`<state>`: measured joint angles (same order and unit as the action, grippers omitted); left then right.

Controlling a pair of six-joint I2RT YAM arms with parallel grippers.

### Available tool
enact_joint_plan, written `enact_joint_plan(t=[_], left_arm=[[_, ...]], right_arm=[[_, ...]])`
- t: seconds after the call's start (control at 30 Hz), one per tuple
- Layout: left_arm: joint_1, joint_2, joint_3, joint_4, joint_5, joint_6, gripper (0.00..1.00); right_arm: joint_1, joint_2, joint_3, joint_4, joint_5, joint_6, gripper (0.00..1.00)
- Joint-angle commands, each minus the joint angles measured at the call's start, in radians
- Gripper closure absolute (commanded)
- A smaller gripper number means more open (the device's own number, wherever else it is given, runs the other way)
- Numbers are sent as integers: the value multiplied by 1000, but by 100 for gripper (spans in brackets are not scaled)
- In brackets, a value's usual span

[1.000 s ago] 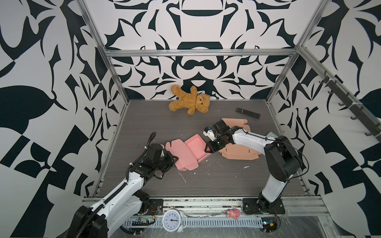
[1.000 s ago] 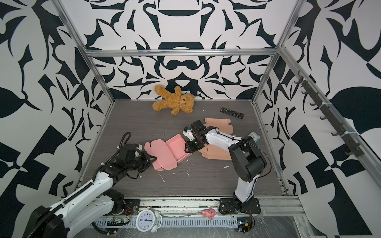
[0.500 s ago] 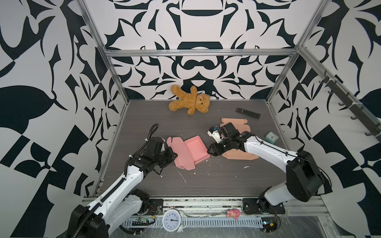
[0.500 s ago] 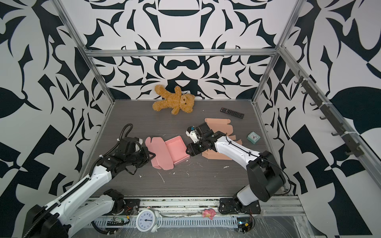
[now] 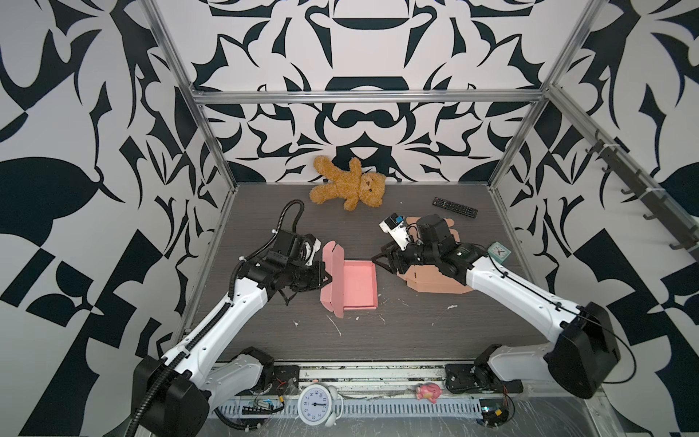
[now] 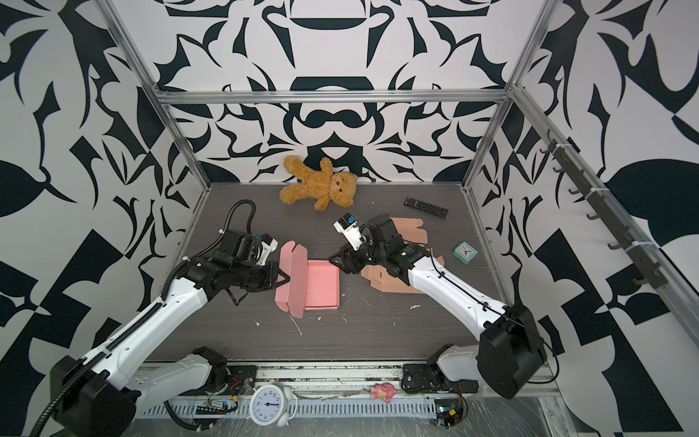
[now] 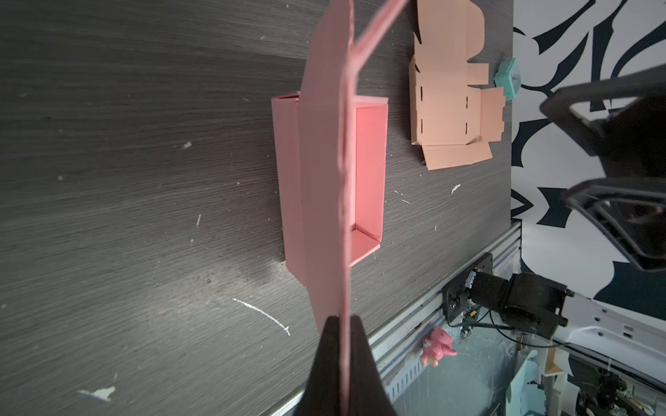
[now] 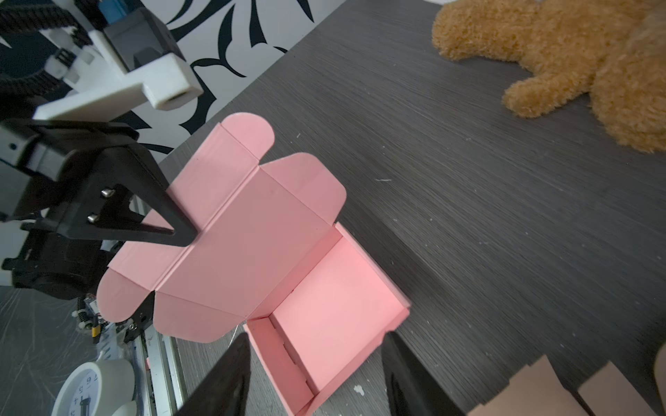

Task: Fold the paper box
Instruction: 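Hold the pink lid flap upright with the left gripper while the right approaches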

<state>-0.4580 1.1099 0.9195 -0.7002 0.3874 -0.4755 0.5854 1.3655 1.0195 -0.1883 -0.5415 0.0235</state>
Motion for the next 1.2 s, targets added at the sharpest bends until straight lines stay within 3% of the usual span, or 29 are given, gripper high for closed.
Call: enact_joint_plan(t=[0.0, 0.2, 0.47, 0.77, 1.0, 1.17], left_arm=[[3, 29, 69, -154, 17, 157, 98], [4, 31, 100, -168, 45, 233, 98], [1, 91, 178, -219, 127, 356, 97], [-4, 143, 208, -214, 174, 375, 96], [-5, 153, 217, -213, 138, 386, 96], [-5, 156, 221, -227, 104, 395, 96]], right_arm=[[8, 38, 60, 68, -109, -120, 41], [9, 45, 35, 196, -203, -272, 40], [5, 208, 175, 91, -341, -456, 41], [-4, 312, 262, 65, -368, -523, 41], [-8, 365, 294, 24, -372, -556, 42], [-34, 333, 247, 99, -343, -557, 40]])
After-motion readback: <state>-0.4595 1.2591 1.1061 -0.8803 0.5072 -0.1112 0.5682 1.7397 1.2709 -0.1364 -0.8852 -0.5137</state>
